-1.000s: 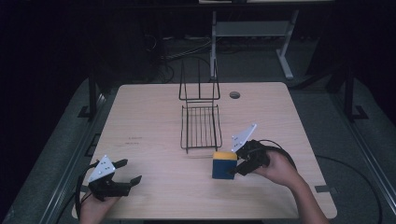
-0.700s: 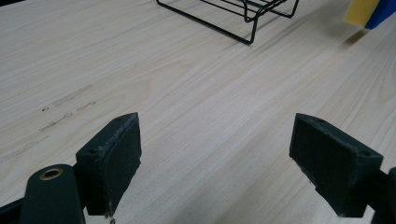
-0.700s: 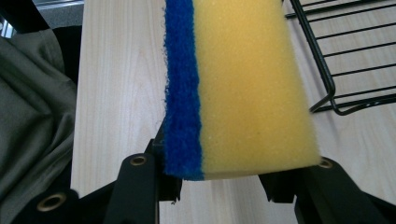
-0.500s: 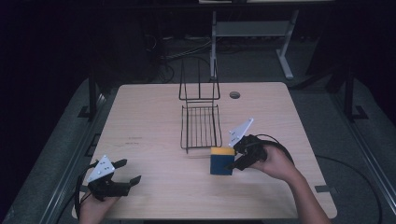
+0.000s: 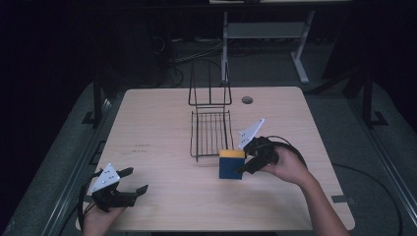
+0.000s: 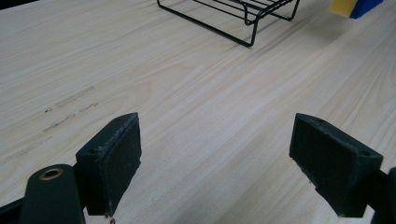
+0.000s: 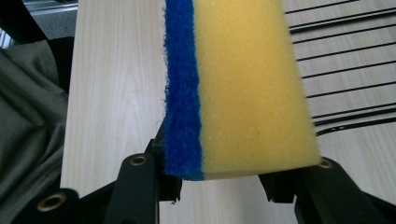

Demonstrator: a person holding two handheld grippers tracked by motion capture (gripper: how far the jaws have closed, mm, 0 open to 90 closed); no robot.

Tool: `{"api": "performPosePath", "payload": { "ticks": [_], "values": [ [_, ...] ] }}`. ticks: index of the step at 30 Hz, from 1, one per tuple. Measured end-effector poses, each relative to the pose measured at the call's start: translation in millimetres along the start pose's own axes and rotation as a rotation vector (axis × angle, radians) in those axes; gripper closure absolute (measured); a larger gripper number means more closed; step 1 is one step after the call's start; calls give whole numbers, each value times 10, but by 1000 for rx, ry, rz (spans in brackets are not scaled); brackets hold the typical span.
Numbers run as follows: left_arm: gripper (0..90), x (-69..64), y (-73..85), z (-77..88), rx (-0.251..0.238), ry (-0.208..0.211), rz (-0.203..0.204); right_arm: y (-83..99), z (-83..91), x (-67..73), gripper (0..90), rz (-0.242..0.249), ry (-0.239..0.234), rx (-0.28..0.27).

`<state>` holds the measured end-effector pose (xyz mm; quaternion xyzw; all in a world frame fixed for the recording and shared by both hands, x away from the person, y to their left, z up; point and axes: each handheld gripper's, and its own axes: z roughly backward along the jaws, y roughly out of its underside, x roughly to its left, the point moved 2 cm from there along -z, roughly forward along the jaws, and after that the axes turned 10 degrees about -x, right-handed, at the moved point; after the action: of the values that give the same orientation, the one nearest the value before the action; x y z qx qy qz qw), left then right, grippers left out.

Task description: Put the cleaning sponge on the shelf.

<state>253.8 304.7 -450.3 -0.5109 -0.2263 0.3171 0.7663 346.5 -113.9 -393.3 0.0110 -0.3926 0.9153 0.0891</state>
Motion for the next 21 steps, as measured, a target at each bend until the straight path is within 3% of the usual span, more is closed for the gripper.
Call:
{"api": "performPosePath", "payload": {
  "ticks": [21],
  "values": [
    [162, 5, 5, 7, 0, 0, 6, -287, 36, -204, 556, 28, 7, -19]
  ]
}}
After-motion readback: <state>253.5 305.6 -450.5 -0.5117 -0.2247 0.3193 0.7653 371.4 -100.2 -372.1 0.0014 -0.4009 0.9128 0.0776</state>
